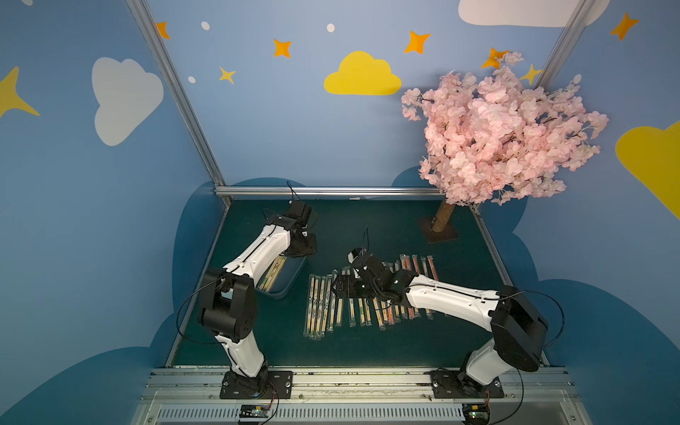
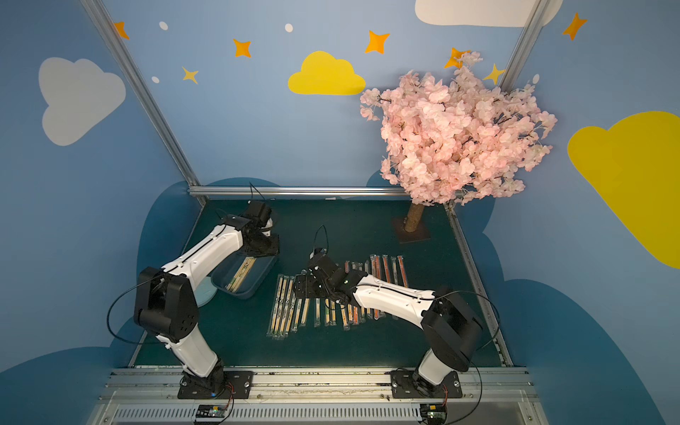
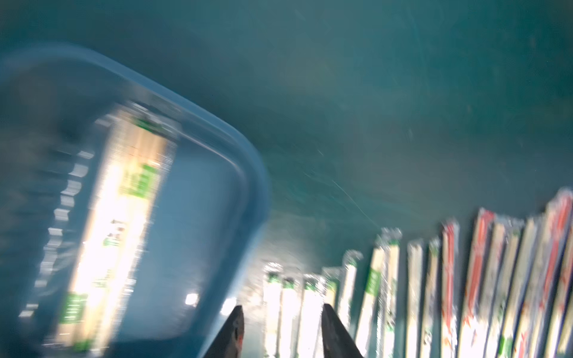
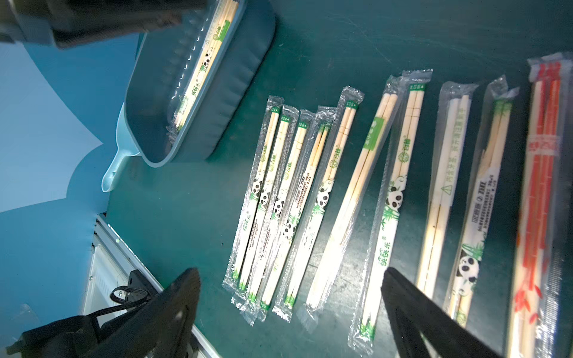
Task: Take the paired disposable chopsticks out of the storage box
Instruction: Pick up the paired disposable chopsticks from the storage box.
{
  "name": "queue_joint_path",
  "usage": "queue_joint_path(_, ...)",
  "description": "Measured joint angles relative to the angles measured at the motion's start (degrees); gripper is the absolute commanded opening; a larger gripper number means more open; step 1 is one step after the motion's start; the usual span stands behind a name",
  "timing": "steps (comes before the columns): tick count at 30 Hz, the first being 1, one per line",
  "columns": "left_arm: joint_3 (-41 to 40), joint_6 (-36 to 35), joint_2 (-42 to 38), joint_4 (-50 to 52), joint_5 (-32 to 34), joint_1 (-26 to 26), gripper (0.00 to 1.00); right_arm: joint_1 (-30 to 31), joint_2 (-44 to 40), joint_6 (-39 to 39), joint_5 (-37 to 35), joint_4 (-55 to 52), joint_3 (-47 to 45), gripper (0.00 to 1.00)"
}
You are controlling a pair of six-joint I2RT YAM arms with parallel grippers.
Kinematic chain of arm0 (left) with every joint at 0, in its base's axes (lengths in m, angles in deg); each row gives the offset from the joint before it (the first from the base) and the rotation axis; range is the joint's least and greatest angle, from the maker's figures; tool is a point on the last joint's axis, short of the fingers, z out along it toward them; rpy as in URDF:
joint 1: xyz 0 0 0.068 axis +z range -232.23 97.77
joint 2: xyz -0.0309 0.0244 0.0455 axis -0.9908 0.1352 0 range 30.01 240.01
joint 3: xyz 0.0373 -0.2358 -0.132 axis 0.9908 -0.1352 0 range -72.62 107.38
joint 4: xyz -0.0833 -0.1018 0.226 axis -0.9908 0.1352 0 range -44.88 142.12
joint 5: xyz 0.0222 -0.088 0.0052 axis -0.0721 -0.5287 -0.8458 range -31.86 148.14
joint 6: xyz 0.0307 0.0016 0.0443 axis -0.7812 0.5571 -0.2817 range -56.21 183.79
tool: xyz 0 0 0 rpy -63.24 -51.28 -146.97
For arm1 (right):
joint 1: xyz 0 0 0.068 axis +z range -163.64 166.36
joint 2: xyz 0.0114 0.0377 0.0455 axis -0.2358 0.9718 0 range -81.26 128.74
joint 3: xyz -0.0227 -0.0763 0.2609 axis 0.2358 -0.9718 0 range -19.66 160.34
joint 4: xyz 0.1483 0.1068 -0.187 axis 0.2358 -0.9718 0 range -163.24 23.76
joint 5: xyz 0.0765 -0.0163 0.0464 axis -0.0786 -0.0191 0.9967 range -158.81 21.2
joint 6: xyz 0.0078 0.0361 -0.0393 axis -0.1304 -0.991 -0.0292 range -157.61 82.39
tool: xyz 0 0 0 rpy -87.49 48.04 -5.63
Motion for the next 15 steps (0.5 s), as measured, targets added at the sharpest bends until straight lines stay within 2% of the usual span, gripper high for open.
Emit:
queue_joint_path(7, 3.7, -4.0, 8.7, 2.1, 2.9, 7.7, 0.4, 0.0, 0.0, 0.0, 0.0, 0.0, 0.0, 0.95)
queue_joint_path(15, 5.2, -5.8, 15.9, 4.5, 5.6, 8.5, 0.39, 0.0, 0.0, 0.0, 0.0, 0.3, 0.0, 0.95)
